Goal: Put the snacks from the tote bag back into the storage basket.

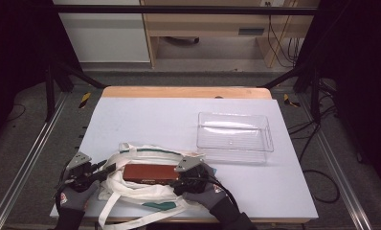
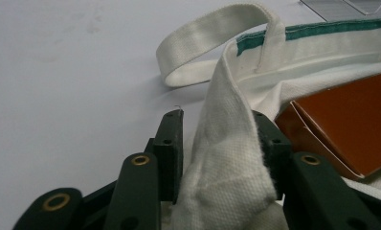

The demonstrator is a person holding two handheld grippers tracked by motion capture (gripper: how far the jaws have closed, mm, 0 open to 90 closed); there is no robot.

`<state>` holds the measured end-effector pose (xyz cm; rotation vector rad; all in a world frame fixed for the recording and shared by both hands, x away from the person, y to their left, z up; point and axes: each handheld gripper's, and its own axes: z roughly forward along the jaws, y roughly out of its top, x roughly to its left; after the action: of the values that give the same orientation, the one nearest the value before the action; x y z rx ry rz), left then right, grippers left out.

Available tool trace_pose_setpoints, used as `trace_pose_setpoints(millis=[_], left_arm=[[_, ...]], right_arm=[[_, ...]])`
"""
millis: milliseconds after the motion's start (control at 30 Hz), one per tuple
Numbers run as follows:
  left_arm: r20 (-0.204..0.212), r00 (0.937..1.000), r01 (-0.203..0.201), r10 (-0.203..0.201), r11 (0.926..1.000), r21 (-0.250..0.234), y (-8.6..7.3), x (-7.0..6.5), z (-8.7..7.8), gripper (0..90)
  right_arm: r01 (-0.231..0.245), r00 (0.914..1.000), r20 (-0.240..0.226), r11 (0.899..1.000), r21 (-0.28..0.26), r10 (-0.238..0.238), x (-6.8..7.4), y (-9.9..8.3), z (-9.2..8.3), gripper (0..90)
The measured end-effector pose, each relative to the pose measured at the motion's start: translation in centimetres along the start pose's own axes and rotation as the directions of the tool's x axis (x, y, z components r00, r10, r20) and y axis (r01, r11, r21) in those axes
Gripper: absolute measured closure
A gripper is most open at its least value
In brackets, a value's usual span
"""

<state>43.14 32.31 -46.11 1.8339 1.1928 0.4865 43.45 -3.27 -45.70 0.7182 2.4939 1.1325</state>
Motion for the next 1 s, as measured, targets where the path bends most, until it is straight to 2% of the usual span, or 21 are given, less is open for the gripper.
trace_pose_setpoints(millis=[267,367,433,500,600,733,800,900,933,967,1000], left_arm=[[-0.008,0.9998,0.016,-0.016,0.9998,-0.007,-0.2,0.0,0.0,64.6],[-0.018,0.9998,0.011,-0.011,0.9999,-0.012,-0.2,-0.1,0.0,65.0],[-0.024,0.9996,0.016,-0.016,0.9997,-0.016,-0.2,-0.2,0.0,65.0],[-0.025,0.9996,0.015,-0.016,0.9997,-0.017,-0.2,-0.2,0.1,64.9],[-0.026,0.9996,0.015,-0.015,0.9995,-0.028,-0.2,-0.3,0.1,63.9],[-0.025,0.9995,0.018,-0.019,0.9991,-0.038,-0.3,-0.2,0.1,61.5],[-0.022,0.9995,0.023,-0.024,0.9986,-0.047,-0.2,-0.2,0.0,58.1],[-0.004,0.9998,0.019,-0.020,0.9983,-0.055,-0.1,-0.1,-0.2,56.2],[-0.004,0.9998,0.019,-0.020,0.9983,-0.055,-0.1,-0.1,-0.2,56.0],[-0.002,0.9999,0.013,-0.013,0.9983,-0.056,0.0,-0.1,-0.3,55.9],[0.000,0.9999,0.013,-0.013,0.9983,-0.057,0.1,-0.1,-0.4,55.7]], right_arm=[[-0.004,1.0000,0.001,0.999,0.032,0.004,0.5,1.2,-1.2,33.3],[-0.011,0.9999,-0.003,0.999,0.045,0.011,0.7,1.3,-1.4,34.1],[-0.013,0.9999,-0.008,0.997,0.074,0.013,1.1,1.0,-1.6,35.3],[-0.016,0.9999,-0.004,0.997,0.070,0.016,1.2,0.8,-1.6,35.5],[-0.039,0.9992,0.000,0.999,0.030,0.039,1.1,0.0,-1.3,34.7],[-0.034,0.9993,0.016,0.999,0.020,0.033,1.1,-0.4,-1.0,33.3],[-0.056,0.9984,-0.009,0.998,0.021,0.056,1.0,0.0,-1.3,31.7],[-0.068,0.9976,-0.016,0.997,-0.026,0.067,0.8,0.5,-1.9,30.6],[-0.068,0.9976,-0.016,0.997,-0.026,0.067,0.8,0.5,-1.9,30.6],[-0.073,0.9972,-0.021,0.996,-0.060,0.072,0.7,1.0,-2.5,29.2],[-0.072,0.9974,-0.017,0.995,-0.071,0.071,0.7,1.4,-2.8,29.0]])
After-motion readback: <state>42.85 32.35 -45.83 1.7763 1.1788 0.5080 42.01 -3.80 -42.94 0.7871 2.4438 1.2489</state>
